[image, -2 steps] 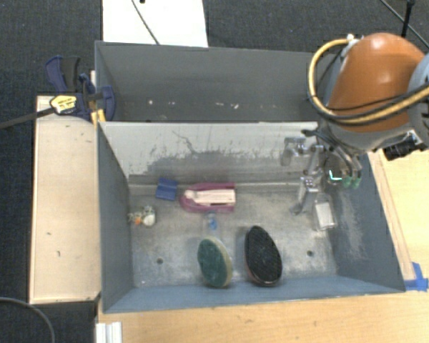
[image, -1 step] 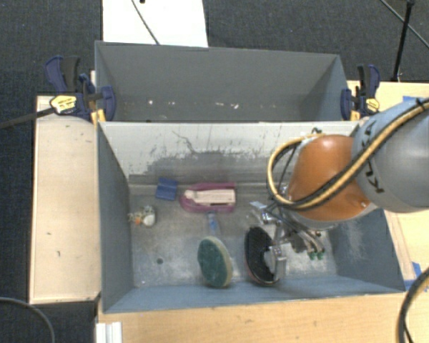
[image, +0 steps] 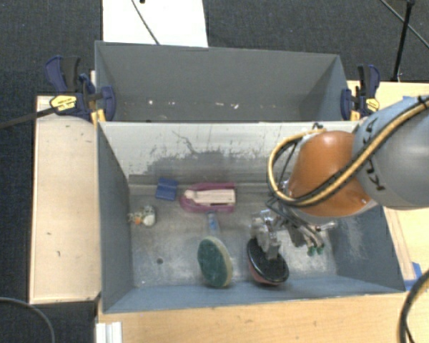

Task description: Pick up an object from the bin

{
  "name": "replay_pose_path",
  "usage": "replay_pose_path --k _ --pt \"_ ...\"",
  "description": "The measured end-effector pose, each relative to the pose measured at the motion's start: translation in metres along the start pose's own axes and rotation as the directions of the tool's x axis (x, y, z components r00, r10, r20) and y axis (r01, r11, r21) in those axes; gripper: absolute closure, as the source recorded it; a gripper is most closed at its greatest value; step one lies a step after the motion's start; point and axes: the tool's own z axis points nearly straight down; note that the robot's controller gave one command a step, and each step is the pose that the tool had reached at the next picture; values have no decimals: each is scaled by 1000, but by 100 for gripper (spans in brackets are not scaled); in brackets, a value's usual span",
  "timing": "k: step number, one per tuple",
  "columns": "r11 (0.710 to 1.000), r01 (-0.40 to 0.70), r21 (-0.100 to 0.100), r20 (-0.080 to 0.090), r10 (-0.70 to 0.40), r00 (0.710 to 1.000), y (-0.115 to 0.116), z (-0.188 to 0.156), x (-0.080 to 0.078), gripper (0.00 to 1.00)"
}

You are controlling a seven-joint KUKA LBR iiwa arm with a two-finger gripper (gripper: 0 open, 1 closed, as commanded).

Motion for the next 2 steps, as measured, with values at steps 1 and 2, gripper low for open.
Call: replay_pose_path --k 1,2 --pt "995 102 -5 -18 -102 995 23 -3 -9 100" --pt "995 101 -2 -2 -101 995 23 -5 -13 0"
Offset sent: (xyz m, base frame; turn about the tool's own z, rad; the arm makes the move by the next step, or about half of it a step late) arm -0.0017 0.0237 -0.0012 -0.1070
